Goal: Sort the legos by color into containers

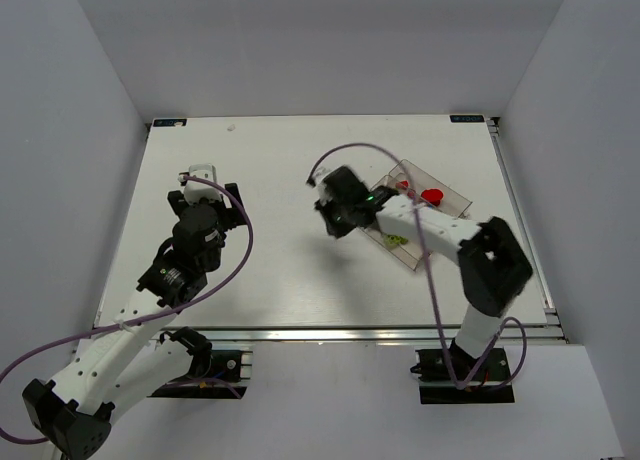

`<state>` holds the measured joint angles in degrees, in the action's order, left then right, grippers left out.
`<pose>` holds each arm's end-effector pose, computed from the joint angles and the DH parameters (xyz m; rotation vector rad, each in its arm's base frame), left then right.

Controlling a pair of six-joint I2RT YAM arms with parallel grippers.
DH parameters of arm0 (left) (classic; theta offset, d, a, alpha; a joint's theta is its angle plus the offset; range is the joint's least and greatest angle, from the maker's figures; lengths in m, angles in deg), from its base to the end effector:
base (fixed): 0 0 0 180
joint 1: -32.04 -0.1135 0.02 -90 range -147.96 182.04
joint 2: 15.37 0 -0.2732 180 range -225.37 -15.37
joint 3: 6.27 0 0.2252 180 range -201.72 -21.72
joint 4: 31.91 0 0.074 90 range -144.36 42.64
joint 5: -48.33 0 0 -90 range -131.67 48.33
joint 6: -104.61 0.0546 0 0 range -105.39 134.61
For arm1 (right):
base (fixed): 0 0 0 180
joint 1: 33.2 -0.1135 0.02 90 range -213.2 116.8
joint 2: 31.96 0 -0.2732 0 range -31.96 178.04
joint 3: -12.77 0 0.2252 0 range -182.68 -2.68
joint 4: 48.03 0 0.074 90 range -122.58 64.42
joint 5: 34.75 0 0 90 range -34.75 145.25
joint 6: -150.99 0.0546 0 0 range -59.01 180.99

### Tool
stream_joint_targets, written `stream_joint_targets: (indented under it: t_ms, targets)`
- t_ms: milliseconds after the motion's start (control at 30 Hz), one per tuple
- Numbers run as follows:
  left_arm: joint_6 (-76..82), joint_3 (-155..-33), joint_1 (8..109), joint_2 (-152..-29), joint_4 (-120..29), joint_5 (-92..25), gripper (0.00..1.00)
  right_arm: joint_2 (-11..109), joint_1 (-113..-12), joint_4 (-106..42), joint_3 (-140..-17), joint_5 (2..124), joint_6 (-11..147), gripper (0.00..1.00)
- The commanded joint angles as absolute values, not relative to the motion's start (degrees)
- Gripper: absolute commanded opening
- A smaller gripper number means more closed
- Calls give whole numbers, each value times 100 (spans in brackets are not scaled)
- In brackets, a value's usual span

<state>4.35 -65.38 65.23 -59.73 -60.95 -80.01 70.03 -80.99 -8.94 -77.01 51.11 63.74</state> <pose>0.1488 -0.0569 0.3330 -0.1126 1.7624 0.0601 0.2563 0.2767 0.2329 -0.9229 2.3081 0.2914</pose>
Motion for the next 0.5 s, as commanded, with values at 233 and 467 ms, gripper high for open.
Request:
stream_joint_targets:
  t_ms: [233,467]
  targets:
    - [503,-6584,6535,-5975,-6125,-7762,91,5047,-5870,-1624,-7264,5675,5440,0]
    - [512,-6584,6535,-6011,-6134,-7656,90,5742,-4270,-1387,-7317,5762,5457,0]
